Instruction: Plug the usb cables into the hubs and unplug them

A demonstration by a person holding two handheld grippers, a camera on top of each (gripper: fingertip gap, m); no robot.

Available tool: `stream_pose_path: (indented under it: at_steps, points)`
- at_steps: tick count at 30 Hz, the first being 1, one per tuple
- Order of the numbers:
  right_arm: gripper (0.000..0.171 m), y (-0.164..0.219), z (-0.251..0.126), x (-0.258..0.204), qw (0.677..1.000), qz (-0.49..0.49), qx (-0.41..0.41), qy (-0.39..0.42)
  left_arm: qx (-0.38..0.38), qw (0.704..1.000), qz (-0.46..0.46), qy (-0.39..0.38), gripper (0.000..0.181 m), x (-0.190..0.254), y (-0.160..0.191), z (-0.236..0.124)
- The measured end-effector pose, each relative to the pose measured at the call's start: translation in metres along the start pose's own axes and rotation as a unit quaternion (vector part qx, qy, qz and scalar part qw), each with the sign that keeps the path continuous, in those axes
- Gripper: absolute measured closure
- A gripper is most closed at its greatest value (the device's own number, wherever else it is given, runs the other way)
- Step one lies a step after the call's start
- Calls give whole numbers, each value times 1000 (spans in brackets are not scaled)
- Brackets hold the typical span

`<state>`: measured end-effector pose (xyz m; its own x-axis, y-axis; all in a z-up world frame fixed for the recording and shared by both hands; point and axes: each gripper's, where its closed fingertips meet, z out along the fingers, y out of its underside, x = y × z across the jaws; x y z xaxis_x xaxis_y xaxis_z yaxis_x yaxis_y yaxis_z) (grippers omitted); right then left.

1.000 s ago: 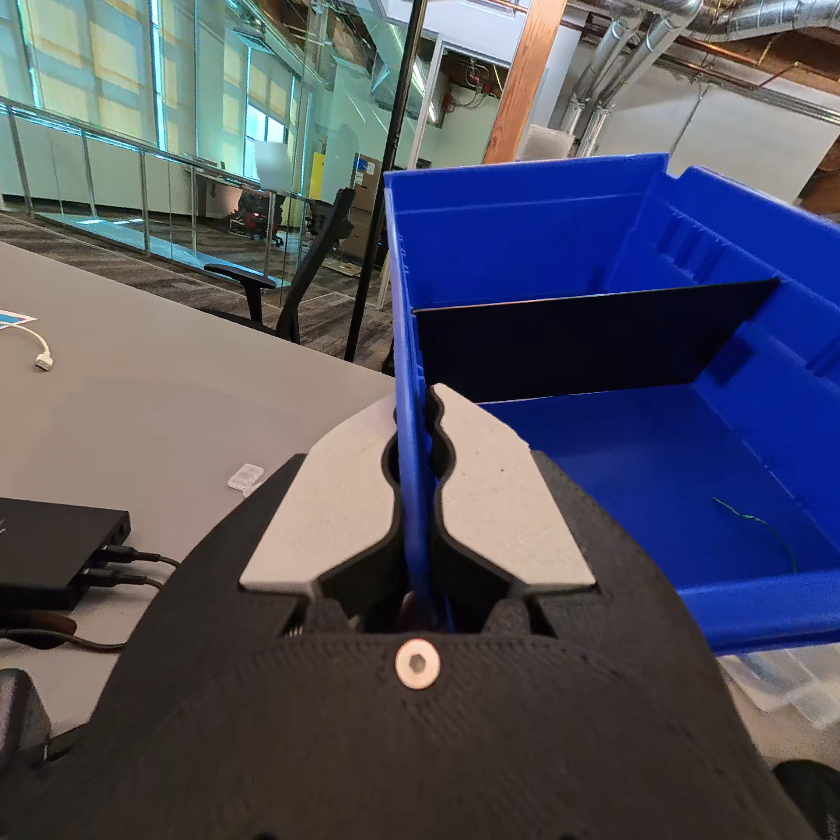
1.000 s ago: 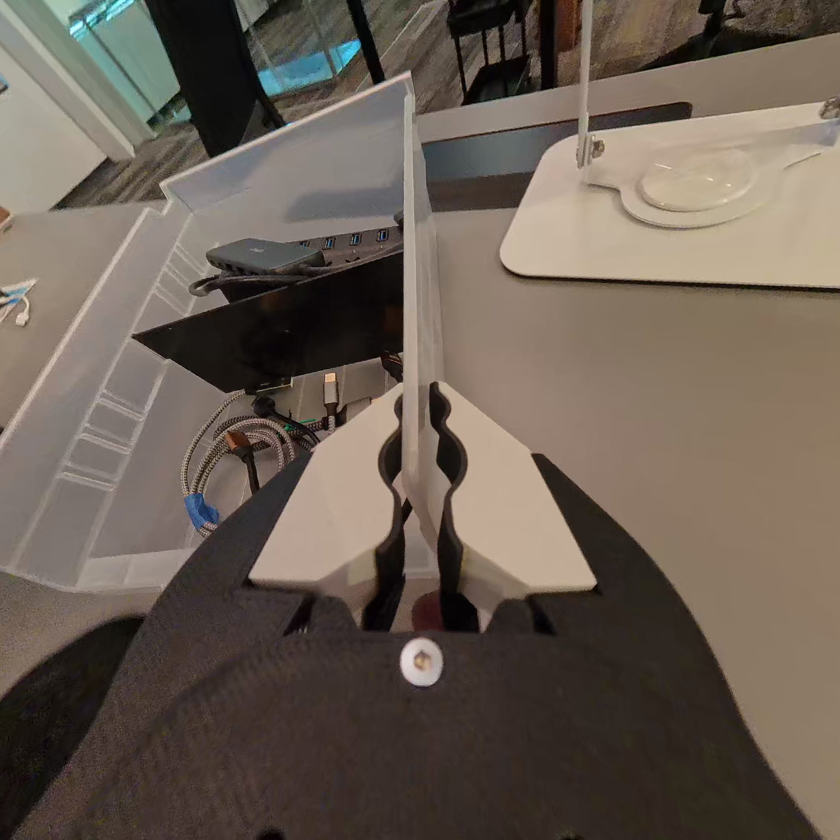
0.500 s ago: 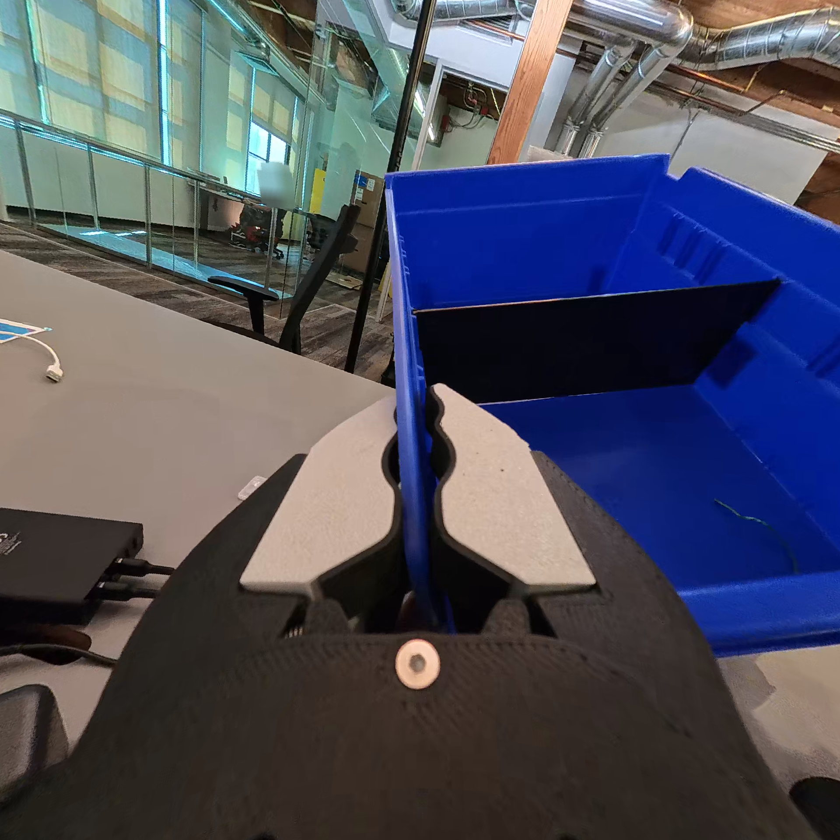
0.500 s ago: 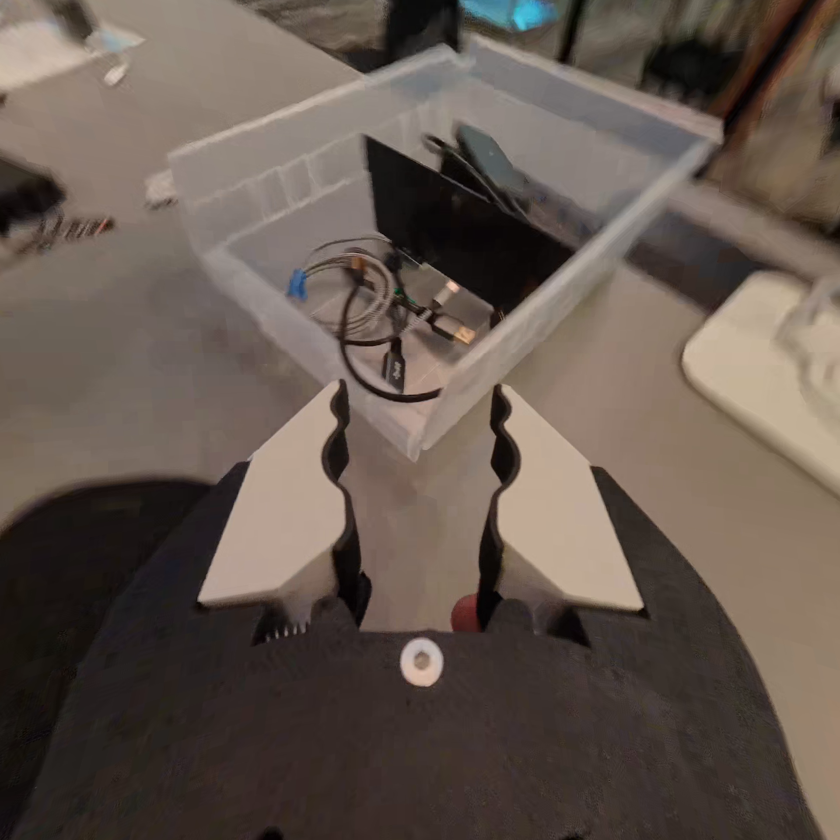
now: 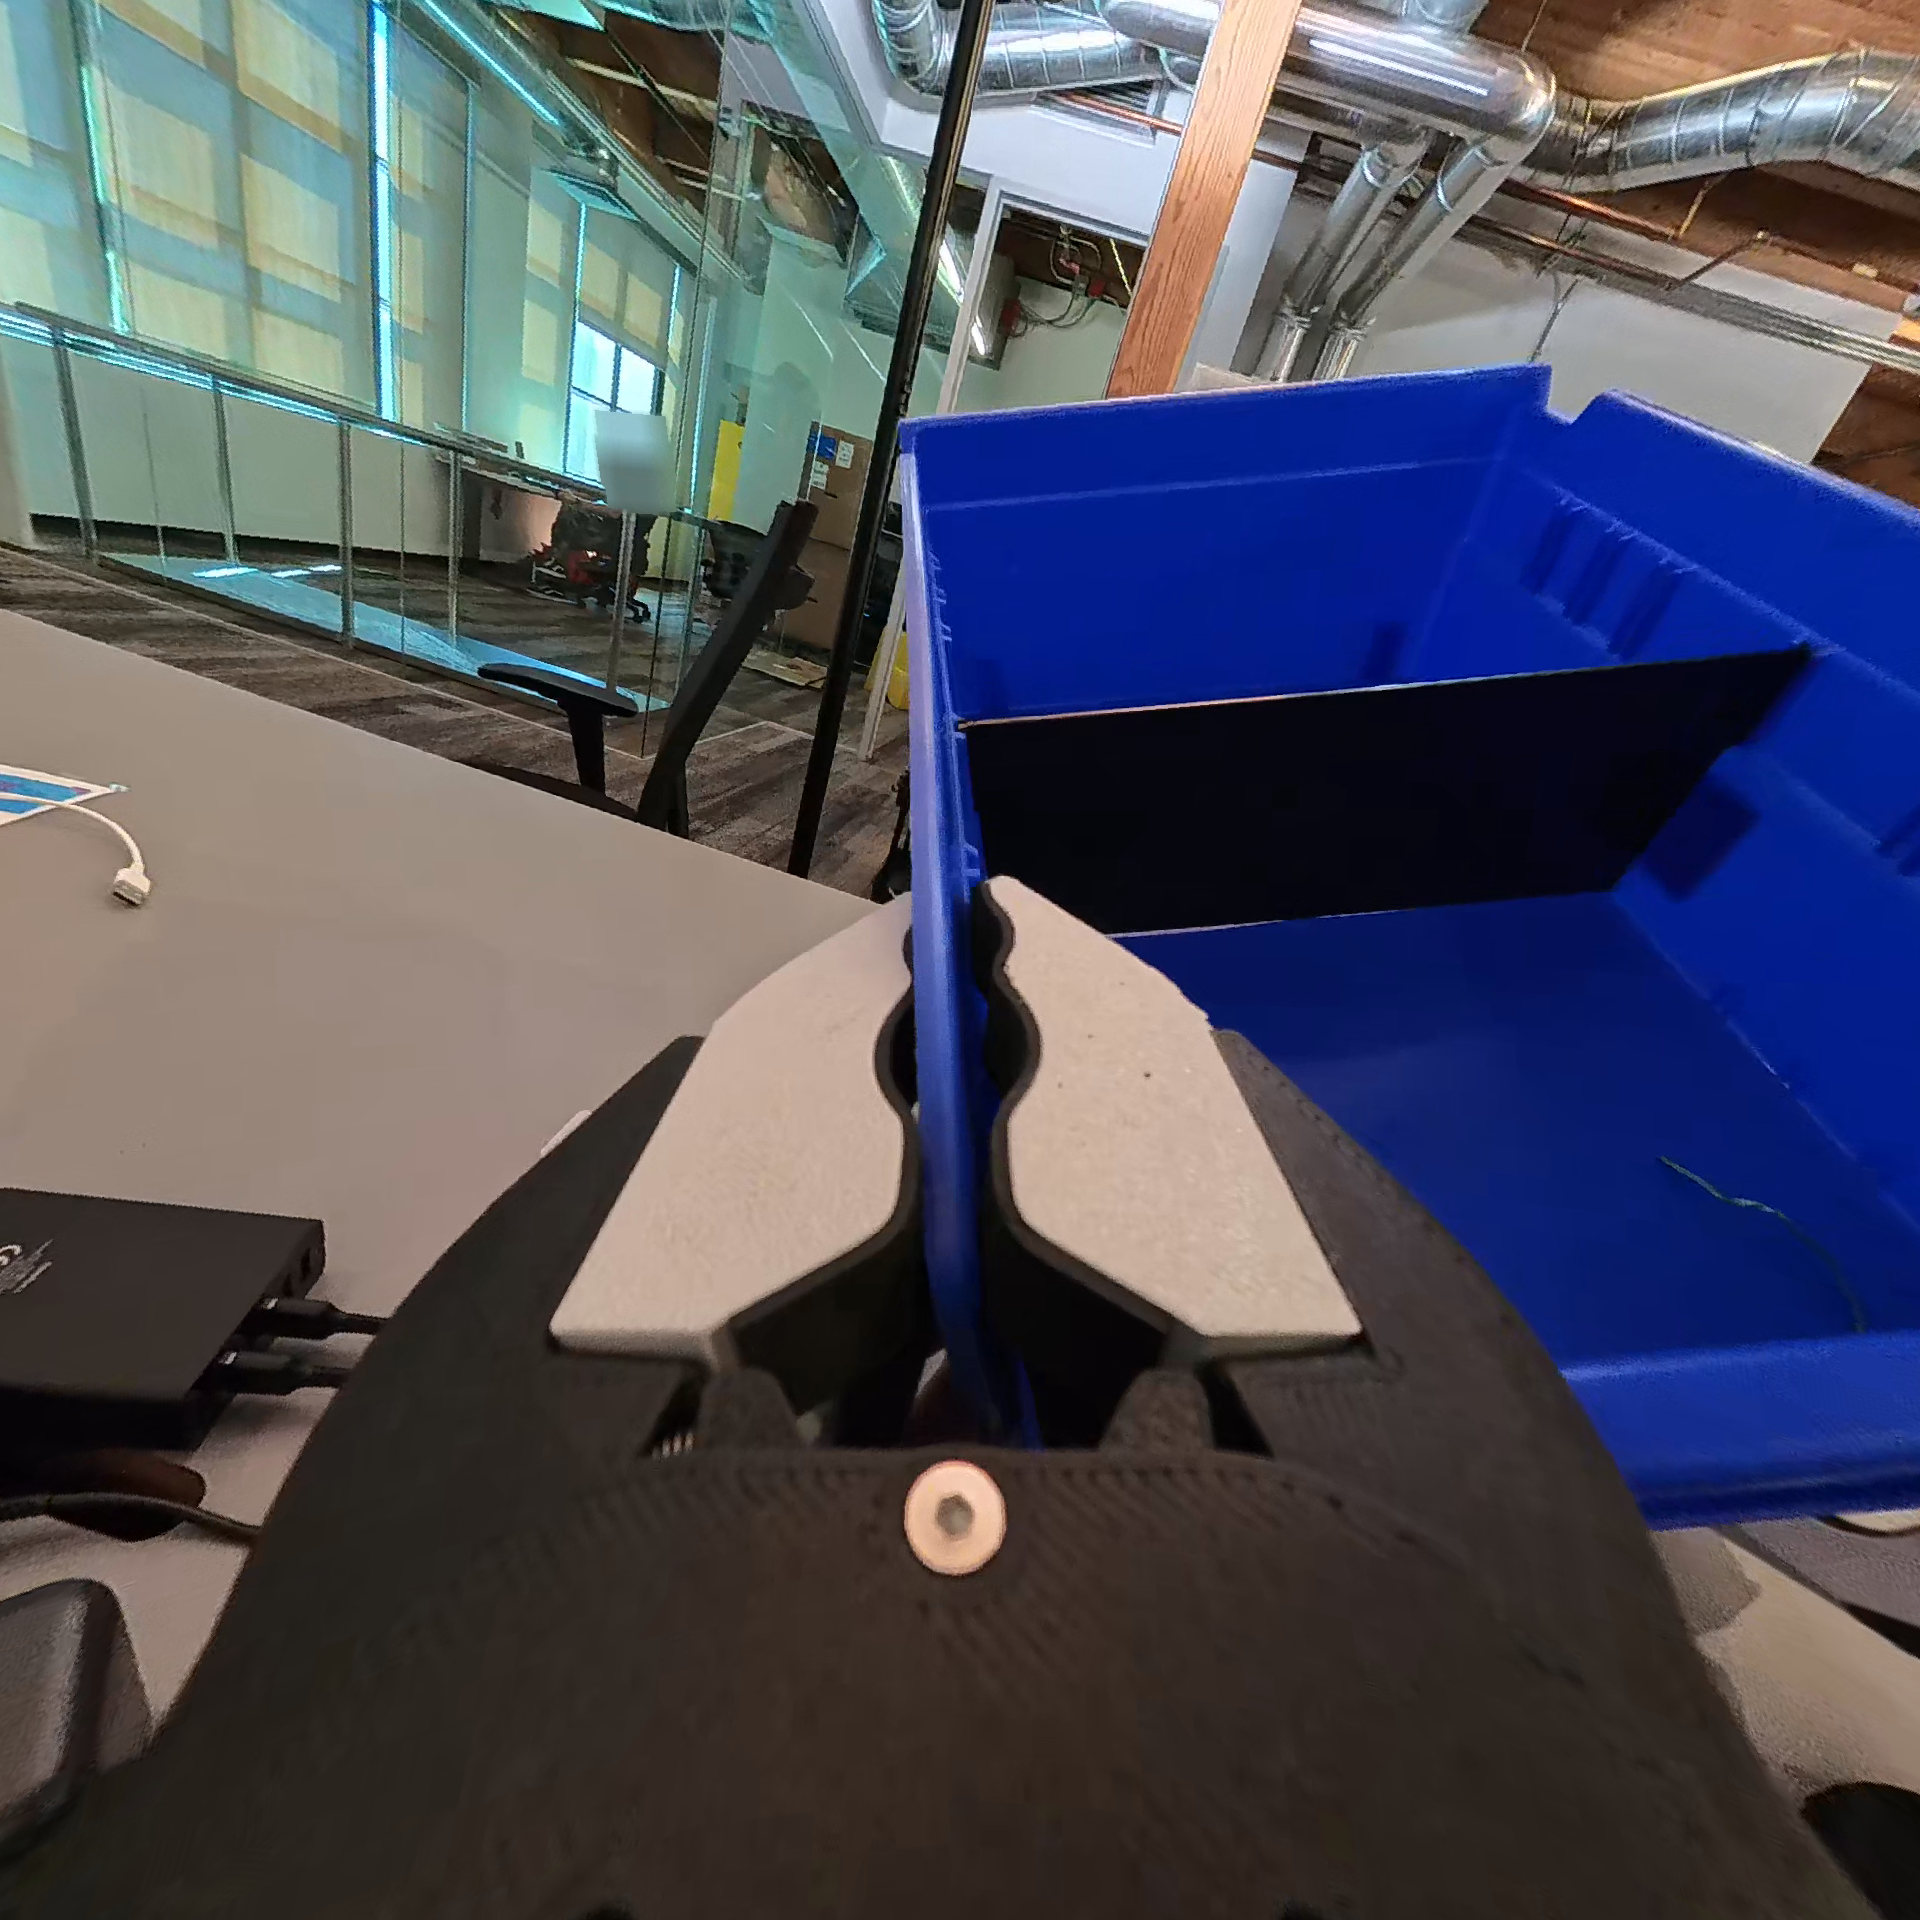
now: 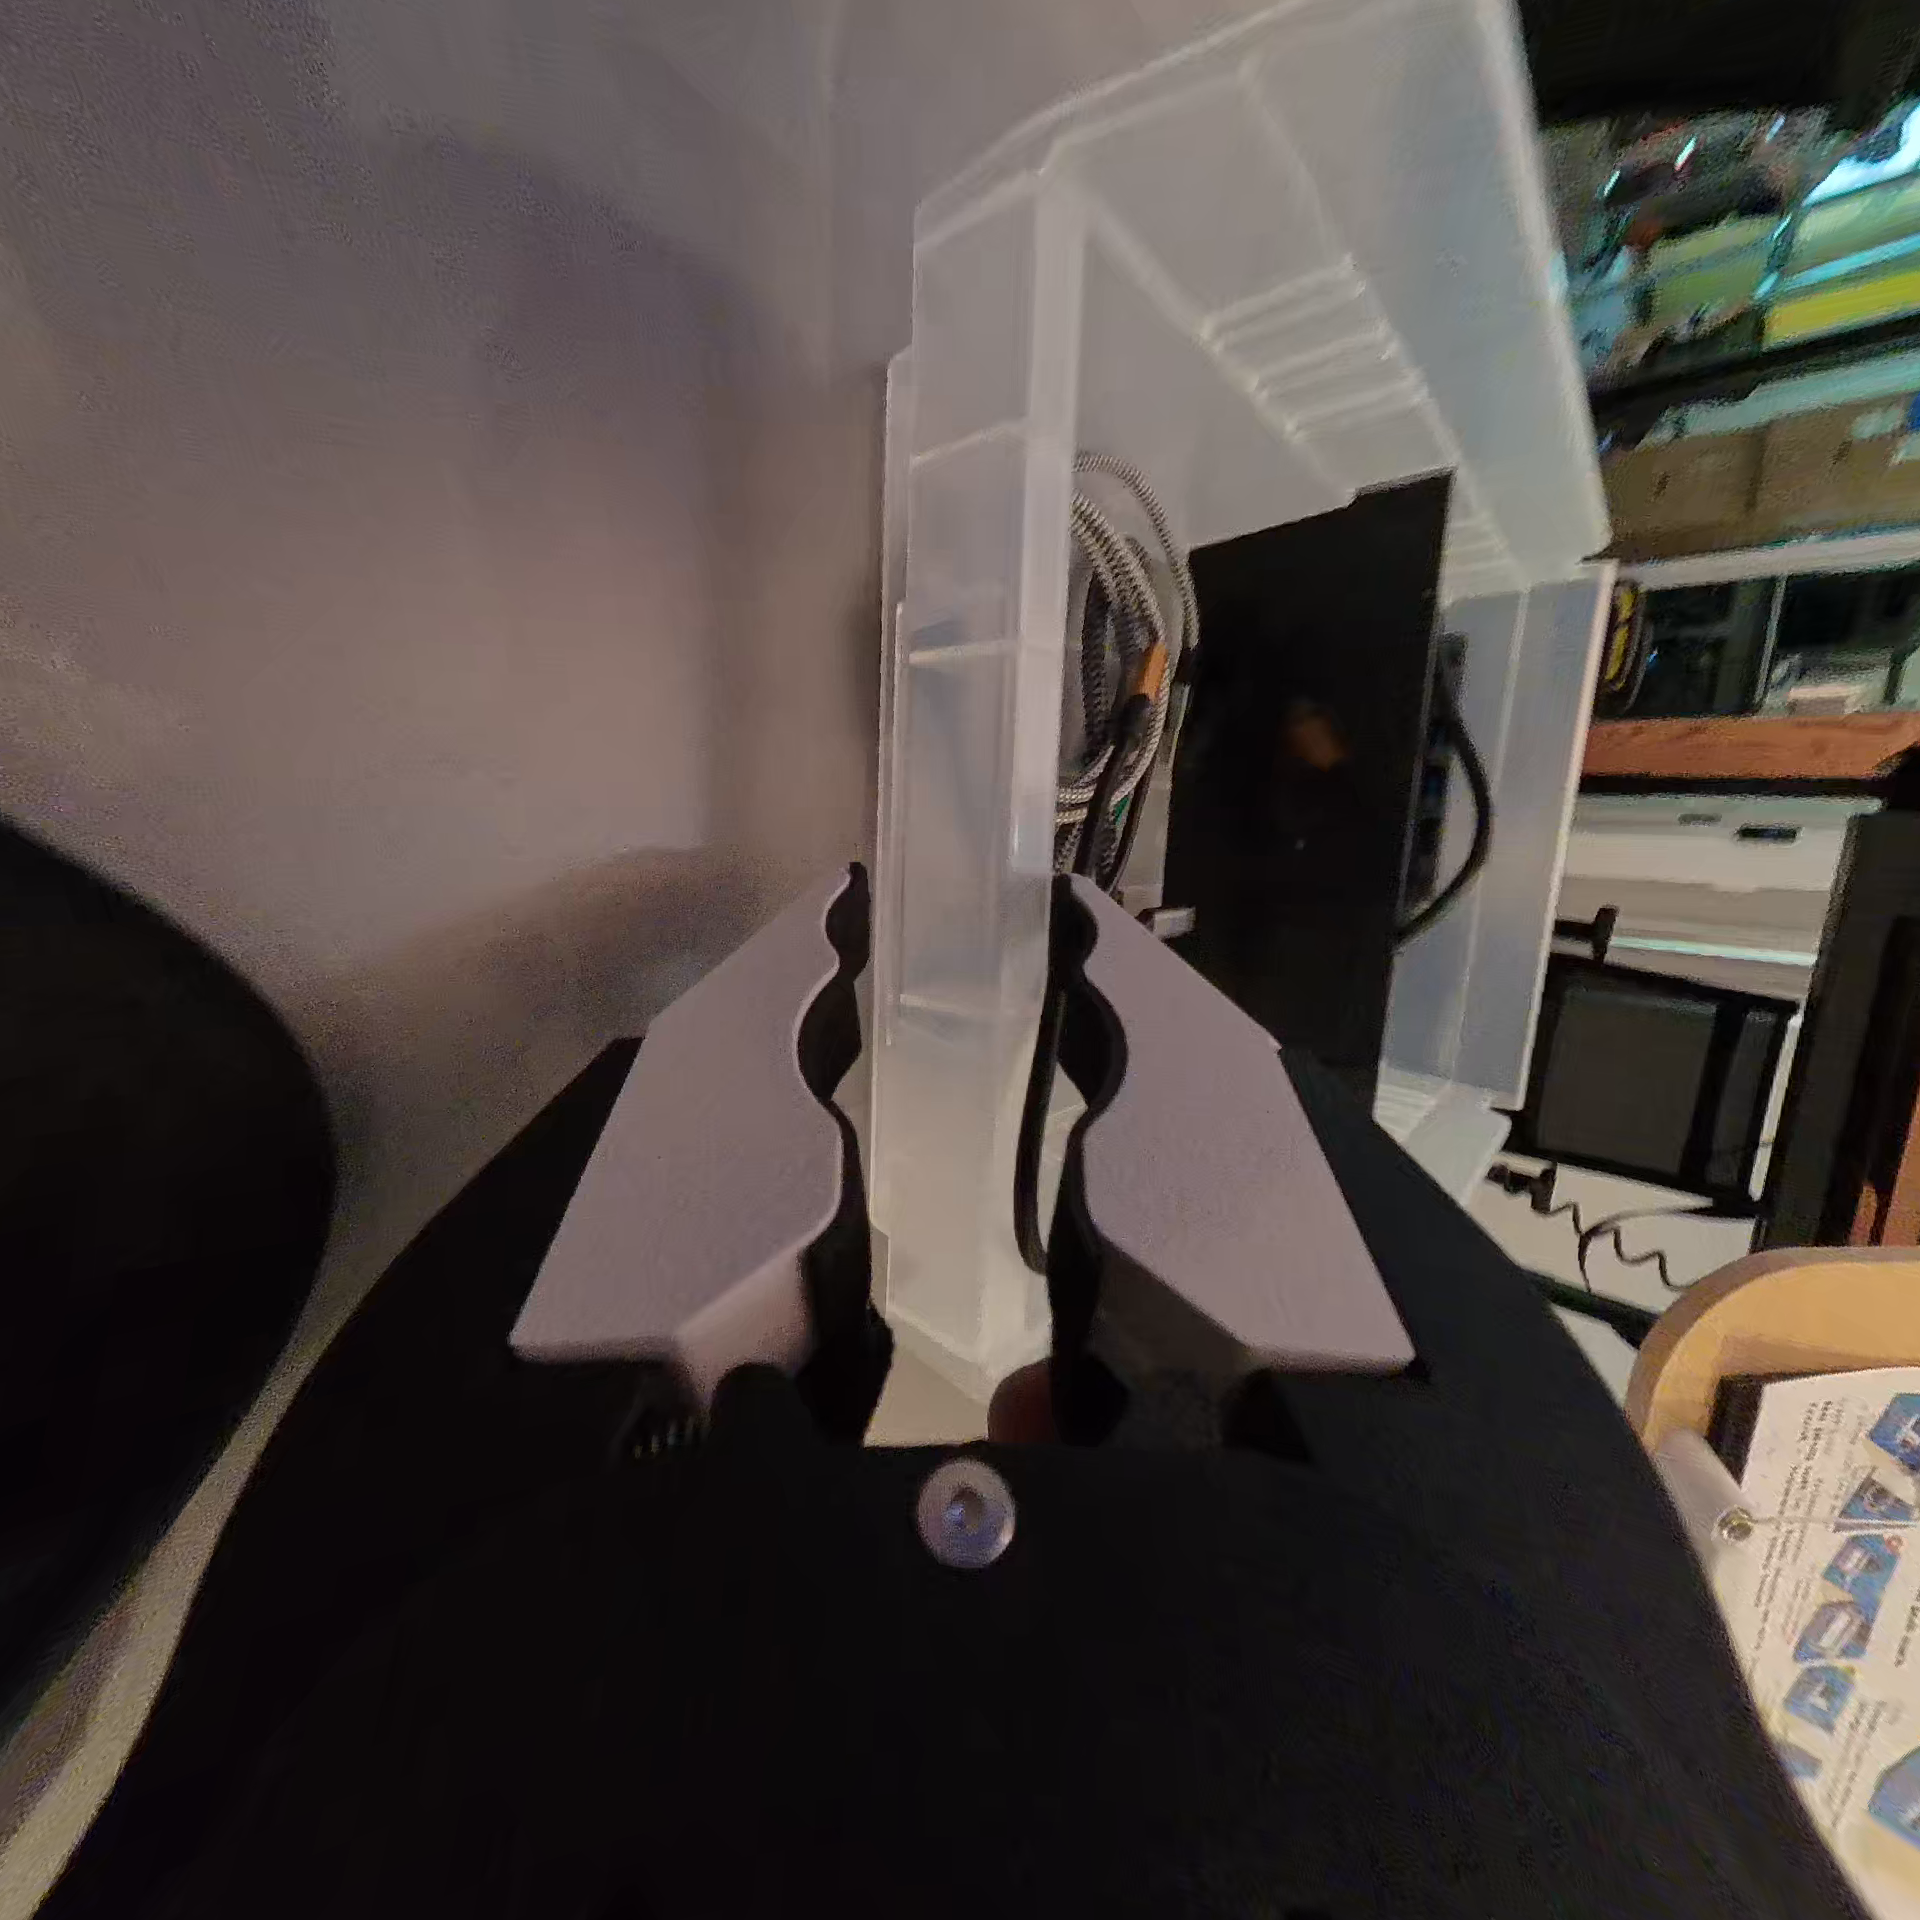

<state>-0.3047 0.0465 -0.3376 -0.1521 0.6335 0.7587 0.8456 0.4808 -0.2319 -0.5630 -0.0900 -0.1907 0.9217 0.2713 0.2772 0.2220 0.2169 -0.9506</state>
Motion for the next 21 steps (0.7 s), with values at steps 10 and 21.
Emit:
stream_pose_path:
  at_steps: [10,21]
  points:
    - [140,-4,43,23,1000,13,-6,13,5,1000,-3,1,177,-7,1,3]
    - [114,17,33,72,997,65,22,23,24,999,21,31,177,9,-10,2]
